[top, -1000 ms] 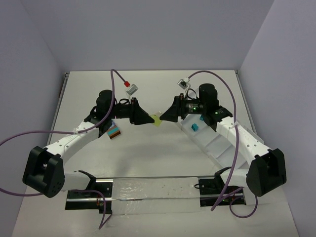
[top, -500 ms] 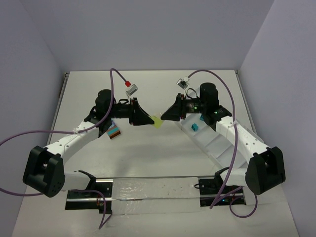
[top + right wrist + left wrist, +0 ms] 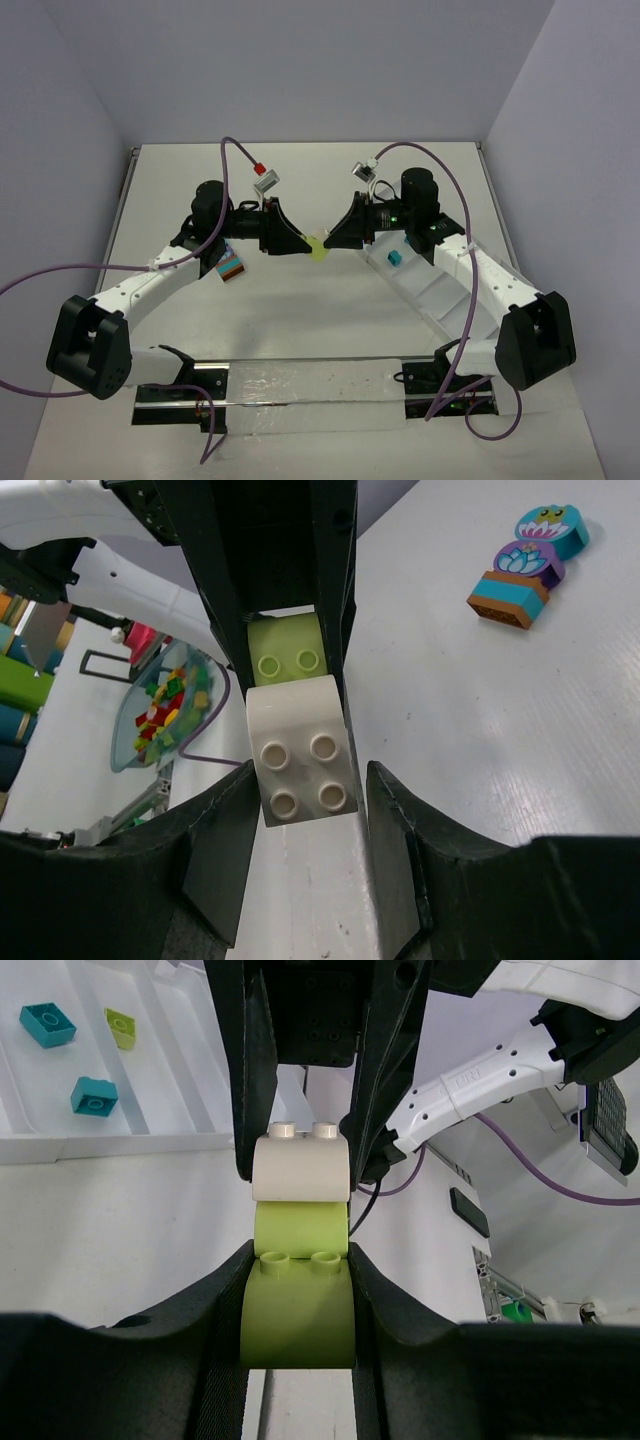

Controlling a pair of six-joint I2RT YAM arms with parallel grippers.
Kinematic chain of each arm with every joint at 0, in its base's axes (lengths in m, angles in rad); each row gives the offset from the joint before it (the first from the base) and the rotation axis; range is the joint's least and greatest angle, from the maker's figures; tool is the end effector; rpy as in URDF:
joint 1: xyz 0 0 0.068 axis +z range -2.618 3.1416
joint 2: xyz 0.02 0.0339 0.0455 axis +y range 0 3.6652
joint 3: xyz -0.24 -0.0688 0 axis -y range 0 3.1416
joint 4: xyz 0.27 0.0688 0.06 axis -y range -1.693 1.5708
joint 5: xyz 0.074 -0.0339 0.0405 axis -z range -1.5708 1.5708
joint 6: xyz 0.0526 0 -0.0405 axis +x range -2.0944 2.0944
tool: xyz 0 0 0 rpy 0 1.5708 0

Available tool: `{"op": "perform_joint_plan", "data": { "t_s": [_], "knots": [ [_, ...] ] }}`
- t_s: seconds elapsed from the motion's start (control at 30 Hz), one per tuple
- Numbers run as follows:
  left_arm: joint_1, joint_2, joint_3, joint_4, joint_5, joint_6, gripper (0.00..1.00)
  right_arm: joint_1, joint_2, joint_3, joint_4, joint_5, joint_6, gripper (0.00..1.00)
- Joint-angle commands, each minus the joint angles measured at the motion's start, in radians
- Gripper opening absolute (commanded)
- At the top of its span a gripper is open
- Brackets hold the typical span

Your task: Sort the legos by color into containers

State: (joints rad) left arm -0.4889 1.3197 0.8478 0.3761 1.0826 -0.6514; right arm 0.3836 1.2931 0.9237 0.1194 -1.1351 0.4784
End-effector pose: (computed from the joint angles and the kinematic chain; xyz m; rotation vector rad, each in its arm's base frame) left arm 0.2663 -0.1943 0.2672 0.7882 1.7712 -1.6954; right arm 0.2797 0.1643 0.2790 -0.7935 1.8139 1.6034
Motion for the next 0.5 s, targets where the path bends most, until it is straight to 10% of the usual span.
{"op": "perform_joint_plan", "data": {
  "t_s": [0.0, 0.13, 0.3, 0.47],
  "knots": [
    [0.0, -0.02, 0.007, 0.091, 0.06, 0.005, 0.0, 0.006, 0.003, 0.001, 0.066, -0.034, 0.008, 0.48],
    [0.0, -0.017, -0.001, 0.089, 0.065, 0.006, 0.0, 0.006, -0.009, -0.004, 0.095, -0.035, 0.033, 0.38],
    [0.0, -0.021, -0.016, 0.085, 0.056, 0.008, 0.0, 0.004, -0.029, -0.011, 0.104, 0.017, 0.051, 0.0],
    [0.002, -0.044, -0.018, 0.0, 0.029, 0.064, 0.0, -0.023, -0.062, -0.018, 0.051, 0.147, 0.049, 0.0]
  ]
}}
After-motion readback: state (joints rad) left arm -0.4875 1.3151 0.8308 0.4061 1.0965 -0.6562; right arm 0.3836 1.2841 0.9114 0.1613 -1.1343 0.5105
